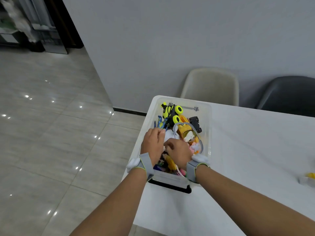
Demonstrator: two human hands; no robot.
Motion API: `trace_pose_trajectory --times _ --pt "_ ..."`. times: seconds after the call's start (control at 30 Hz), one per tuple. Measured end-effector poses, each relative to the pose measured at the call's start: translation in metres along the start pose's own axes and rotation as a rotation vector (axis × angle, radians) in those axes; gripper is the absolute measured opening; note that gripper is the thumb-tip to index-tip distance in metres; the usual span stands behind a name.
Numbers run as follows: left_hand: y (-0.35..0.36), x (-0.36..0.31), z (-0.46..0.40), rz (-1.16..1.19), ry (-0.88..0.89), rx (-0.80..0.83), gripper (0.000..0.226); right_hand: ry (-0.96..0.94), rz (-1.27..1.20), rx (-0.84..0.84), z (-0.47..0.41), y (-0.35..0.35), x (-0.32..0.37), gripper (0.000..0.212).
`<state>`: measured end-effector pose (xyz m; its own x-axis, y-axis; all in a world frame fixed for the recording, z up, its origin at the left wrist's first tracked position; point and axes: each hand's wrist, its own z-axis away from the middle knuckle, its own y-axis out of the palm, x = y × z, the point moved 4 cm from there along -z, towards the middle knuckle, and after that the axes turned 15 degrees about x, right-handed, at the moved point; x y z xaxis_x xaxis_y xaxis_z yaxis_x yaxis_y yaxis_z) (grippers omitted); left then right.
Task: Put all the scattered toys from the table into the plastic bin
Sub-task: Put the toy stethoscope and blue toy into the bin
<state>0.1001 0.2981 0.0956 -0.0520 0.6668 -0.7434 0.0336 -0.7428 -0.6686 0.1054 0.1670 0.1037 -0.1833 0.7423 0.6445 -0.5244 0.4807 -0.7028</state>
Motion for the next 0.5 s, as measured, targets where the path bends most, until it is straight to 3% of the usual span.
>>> trace_pose_trajectory --times 0.13,0.5 --pt "0.018 -0.039 -0.017 0.004 0.082 0.049 0.028 0.039 -0.192 -0.253 0.011 -0.046 -0.035 0.024" --pt "0.144 -0.186 -0.05 0.071 0.249 0.257 0.031 0.141 -0.369 -0.586 0.114 -0.172 -0.188 0.019"
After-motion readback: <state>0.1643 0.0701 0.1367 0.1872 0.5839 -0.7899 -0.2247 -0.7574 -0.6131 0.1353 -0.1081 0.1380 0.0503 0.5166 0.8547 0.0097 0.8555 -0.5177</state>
